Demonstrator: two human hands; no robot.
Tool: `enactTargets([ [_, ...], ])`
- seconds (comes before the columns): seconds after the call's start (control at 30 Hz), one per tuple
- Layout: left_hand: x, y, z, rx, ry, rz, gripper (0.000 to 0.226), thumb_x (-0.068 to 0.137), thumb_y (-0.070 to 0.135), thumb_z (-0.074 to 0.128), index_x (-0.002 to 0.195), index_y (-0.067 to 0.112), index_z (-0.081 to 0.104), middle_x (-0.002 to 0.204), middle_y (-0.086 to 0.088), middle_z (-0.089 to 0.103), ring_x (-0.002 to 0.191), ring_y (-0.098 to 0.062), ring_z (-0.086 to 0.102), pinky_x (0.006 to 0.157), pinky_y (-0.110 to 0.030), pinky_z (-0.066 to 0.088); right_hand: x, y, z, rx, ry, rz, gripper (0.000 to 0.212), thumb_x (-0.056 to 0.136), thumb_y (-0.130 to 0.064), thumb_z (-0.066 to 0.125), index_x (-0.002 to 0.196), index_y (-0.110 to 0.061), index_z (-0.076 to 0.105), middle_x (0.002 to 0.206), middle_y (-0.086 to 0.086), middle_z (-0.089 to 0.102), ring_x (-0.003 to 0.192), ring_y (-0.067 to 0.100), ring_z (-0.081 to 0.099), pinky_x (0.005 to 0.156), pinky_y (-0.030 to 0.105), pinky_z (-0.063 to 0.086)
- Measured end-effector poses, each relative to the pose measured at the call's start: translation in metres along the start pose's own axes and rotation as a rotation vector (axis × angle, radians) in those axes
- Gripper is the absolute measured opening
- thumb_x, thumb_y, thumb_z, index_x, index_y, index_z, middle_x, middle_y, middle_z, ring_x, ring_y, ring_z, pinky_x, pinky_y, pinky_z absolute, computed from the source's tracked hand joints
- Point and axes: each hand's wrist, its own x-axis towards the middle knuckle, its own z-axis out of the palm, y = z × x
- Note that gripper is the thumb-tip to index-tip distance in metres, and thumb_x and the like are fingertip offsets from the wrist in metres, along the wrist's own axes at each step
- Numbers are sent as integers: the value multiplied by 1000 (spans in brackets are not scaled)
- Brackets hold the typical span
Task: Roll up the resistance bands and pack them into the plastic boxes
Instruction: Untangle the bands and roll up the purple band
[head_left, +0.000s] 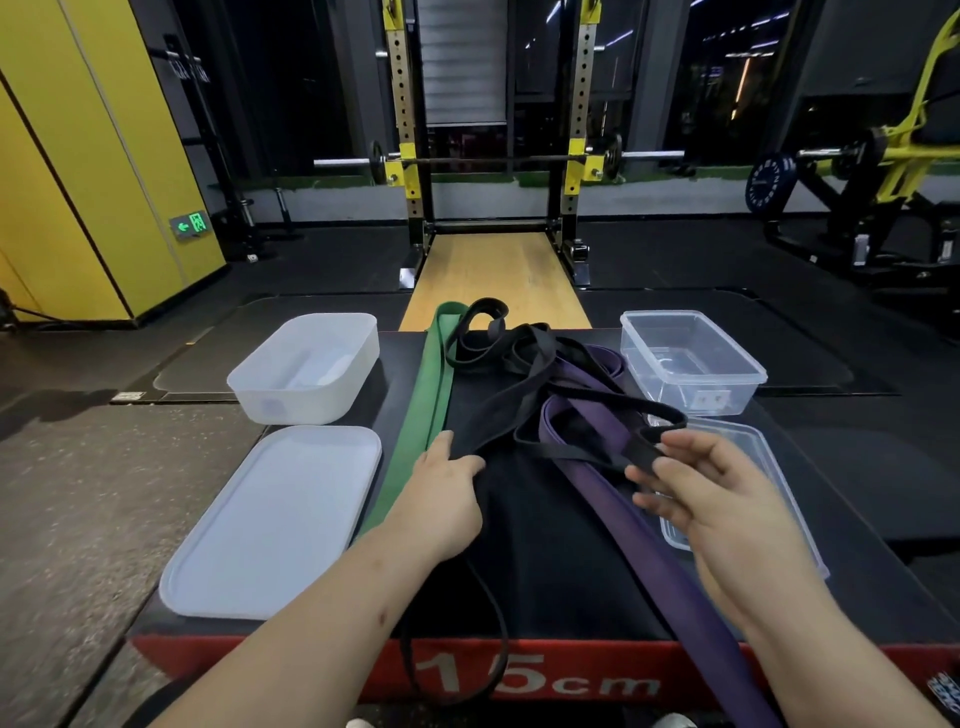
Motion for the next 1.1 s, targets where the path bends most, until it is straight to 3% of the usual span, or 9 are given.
enactTargets([
  [0.2, 2, 4, 2, 63, 114, 89, 48, 94, 20, 51, 141, 24, 58, 169, -10, 15, 156, -24, 11, 126, -35, 12, -3, 4, 1, 34, 12, 6, 20, 99, 7, 57, 106, -9, 66, 102, 8, 66, 91, 31, 76, 68, 28, 63],
  [0.33, -10, 32, -1, -138, 279, 206, 27, 96, 26, 52, 113, 25, 73, 131, 3, 63, 125, -17, 54, 106, -25, 39, -6, 7, 4, -22, -13, -34, 22, 99, 7, 58, 108, -12, 66, 109, 9, 68, 95, 28, 77, 72, 28, 63],
  [0.5, -26, 86, -10, -1143, -265, -61, 37, 107, 38, 47, 99, 8, 68, 81, -10, 71, 74, -26, 69, 79, -44, 61, -23, 10, 14, -633, -212, -393, 42, 90, 2, 70, 109, -35, 67, 105, -23, 70, 104, -2, 66, 88, 11, 48],
  [0.57, -23, 88, -9, -1214, -332, -73, 34, 102, 38, 55, 91, 10, 70, 76, -8, 65, 71, -23, 63, 67, -37, 57, -27, 13, 14, -922, -339, -581, 47, 85, -5, 72, 113, -41, 63, 110, -28, 62, 106, -6, 59, 89, 6, 41],
  [0.63, -23, 83, -6, -1188, -391, -37, 24, 97, 32, 63, 82, 15, 69, 65, -3, 59, 63, -18, 58, 60, -29, 50, -28, 15, 11, -1129, -482, -645, 44, 83, -20, 70, 116, -44, 56, 108, -26, 56, 105, -1, 51, 94, 16, 43],
  [0.73, -24, 73, 0, -1260, -396, -8, 14, 97, 18, 63, 94, 5, 69, 72, -10, 60, 68, -24, 56, 59, -28, 45, -33, 11, 3, -1219, -651, -516, 37, 83, -44, 68, 118, -44, 56, 109, -27, 56, 110, -2, 49, 99, 19, 40],
  [0.83, -32, 69, 8, -1389, -325, -49, 18, 104, 12, 54, 107, -1, 66, 79, -13, 66, 71, -24, 65, 65, -34, 55, -37, 10, 2, -775, -502, -320, 6, 91, -30, 71, 96, -27, 71, 95, -10, 73, 96, 1, 67, 87, 19, 50],
  [0.97, -47, 70, 17, -1387, -330, -49, 13, 106, 13, 52, 106, 3, 60, 73, -9, 59, 59, -19, 57, 54, -31, 50, -14, 21, 5, -522, -127, -28, 19, 98, -13, 61, 82, -10, 70, 75, 4, 70, 68, 14, 63, 65, 29, 50],
  [1.1, -58, 75, 21, -1404, -283, -40, 32, 108, 32, 48, 101, 3, 59, 67, -7, 50, 47, -14, 35, 46, -25, 32, -10, 23, 12, -423, -259, 313, 30, 106, -33, 52, 103, -11, 72, 81, 7, 71, 73, 19, 68, 73, 35, 55],
])
